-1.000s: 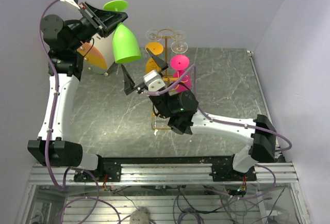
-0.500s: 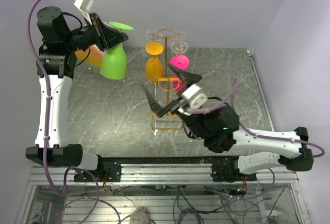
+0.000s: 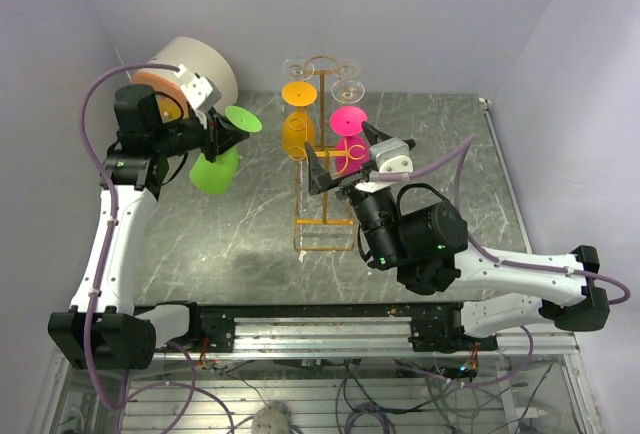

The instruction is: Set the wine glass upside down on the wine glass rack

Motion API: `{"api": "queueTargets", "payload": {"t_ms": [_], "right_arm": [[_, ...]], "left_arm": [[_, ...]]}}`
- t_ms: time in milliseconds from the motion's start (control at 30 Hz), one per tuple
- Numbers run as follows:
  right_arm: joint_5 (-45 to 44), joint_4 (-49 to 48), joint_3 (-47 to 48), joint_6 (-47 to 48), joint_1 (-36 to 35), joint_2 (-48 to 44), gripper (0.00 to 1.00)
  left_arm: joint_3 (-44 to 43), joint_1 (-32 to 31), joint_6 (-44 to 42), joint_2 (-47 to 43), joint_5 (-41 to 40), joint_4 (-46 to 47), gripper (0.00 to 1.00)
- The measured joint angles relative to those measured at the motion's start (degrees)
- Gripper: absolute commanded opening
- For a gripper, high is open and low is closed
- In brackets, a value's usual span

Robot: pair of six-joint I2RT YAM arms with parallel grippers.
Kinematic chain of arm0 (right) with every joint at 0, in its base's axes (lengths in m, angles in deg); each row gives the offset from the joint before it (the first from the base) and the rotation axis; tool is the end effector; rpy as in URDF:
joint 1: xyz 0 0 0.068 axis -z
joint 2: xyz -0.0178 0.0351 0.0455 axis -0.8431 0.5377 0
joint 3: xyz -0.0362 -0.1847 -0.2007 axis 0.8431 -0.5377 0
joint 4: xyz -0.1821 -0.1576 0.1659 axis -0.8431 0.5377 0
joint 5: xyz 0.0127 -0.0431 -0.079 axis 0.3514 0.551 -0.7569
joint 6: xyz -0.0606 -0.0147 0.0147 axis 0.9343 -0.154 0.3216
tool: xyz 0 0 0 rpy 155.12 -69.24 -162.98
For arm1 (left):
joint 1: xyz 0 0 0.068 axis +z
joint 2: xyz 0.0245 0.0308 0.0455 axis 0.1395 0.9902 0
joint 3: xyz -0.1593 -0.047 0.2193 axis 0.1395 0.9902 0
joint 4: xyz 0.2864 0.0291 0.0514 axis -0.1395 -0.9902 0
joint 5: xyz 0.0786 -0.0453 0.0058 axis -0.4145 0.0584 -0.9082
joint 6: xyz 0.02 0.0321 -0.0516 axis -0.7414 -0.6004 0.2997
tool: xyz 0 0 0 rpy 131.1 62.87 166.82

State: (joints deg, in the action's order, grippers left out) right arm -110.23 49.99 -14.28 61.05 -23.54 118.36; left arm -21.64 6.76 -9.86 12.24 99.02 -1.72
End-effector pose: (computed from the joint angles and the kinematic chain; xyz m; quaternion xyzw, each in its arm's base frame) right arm 0.0825 0.2789 0.4859 -0.1275 0.5328 0.1629 0.8205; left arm 0.2832 -0.0467 0.4262 0.3607 0.6742 -0.3132 0.5632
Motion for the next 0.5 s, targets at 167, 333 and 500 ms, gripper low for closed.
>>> {"api": "queueTargets", "payload": {"t_ms": [167,333,500], "right_arm": [[-2.9,-1.9,-4.3,-1.2,0.0,-2.8,1.0],[-5.5,-3.9,-6.4,-1.3,0.0,-5.9,1.0],[-7.7,-4.7,-8.6,-1.7,0.0,-8.5,1.0]], "left_arm": [[7.5,0.0,-1.3,-0.2,4.5,11.8,0.07],[12.0,0.0,2.1,0.7,8.5,25.3,0.07],[12.4,-0.4,4.3,4.8,13.2,35.3,0.07]]}}
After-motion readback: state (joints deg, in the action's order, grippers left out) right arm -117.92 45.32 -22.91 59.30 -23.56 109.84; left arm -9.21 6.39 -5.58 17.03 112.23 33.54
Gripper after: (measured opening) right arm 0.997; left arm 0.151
